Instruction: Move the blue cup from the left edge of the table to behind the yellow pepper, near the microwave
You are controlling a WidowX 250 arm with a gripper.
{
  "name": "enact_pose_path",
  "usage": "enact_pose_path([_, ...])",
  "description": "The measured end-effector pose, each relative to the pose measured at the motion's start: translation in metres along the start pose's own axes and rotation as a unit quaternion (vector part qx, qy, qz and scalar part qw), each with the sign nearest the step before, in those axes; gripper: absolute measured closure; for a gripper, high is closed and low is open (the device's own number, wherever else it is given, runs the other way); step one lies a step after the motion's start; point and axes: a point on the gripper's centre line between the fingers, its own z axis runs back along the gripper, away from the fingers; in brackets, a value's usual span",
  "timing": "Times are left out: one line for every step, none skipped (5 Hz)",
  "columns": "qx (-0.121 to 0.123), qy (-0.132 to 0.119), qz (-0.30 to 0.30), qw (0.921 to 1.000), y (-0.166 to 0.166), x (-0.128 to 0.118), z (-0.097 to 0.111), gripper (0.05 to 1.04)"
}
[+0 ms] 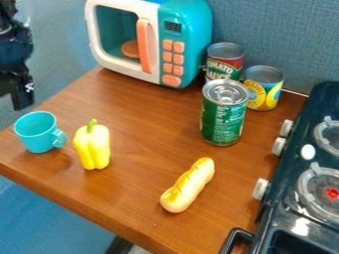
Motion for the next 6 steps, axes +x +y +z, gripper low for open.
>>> enact_pose_path([-0.009, 0.007, -0.001, 0.9999, 0.001, 0.004, -0.005, 0.082])
enact_pose_path([-0.011, 0.014, -0.007, 0.9998, -0.002, 0.005, -0.008, 0.082])
enact_pose_path([0.003, 0.046, -0.023, 0.9987, -0.007, 0.007, -0.017, 0.082])
enact_pose_path([0.024, 0.057, -0.036, 0.9975, -0.008, 0.008, -0.02, 0.082])
enact_pose_path([0.021, 0.062, -0.038, 0.9971, -0.009, 0.009, -0.029, 0.082])
enact_pose_path([0.017, 0.077, -0.033, 0.9964, -0.008, 0.007, -0.038, 0.082])
